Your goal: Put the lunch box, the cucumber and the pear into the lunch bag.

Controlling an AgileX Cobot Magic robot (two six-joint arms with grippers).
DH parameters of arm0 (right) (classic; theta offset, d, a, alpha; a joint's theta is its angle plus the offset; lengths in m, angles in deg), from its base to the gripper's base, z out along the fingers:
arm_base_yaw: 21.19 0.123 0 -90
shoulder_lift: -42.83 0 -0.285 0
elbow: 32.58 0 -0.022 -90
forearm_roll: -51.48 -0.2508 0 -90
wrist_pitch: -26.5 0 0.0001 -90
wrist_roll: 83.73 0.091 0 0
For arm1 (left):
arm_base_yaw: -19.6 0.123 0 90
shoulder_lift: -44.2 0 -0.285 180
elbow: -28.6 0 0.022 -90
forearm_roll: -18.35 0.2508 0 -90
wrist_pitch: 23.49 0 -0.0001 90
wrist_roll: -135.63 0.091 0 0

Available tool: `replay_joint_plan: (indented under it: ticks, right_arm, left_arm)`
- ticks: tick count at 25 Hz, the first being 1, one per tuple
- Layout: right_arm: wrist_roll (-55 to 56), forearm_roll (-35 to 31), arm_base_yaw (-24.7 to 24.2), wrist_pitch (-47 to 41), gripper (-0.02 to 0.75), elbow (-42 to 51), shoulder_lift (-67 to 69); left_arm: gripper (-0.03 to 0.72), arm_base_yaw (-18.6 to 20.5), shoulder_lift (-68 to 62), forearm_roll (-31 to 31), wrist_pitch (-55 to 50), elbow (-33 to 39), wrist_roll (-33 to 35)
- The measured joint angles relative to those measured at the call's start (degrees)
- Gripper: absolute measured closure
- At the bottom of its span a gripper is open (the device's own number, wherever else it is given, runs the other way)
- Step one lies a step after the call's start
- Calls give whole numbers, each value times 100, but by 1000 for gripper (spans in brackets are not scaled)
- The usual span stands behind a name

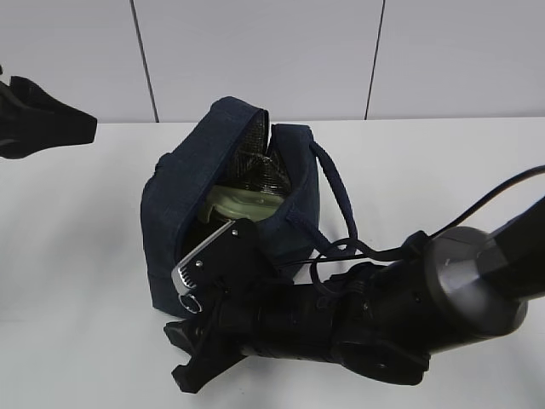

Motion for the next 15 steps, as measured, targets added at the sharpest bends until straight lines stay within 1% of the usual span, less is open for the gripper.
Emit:
replay_joint_plan:
  ticks: [4, 6, 15]
  right_arm:
    - [-70, -39, 0, 0, 417, 0, 0]
    - [-84, -68, 0, -11, 427, 0, 0]
    - [-173, -165, 0, -11, 433, 0, 0]
  left_arm:
    - [446, 0, 0, 0, -6, 0, 0]
    - [446, 0, 0, 0, -17, 0, 0]
    - [446, 0, 0, 0, -17, 0, 0]
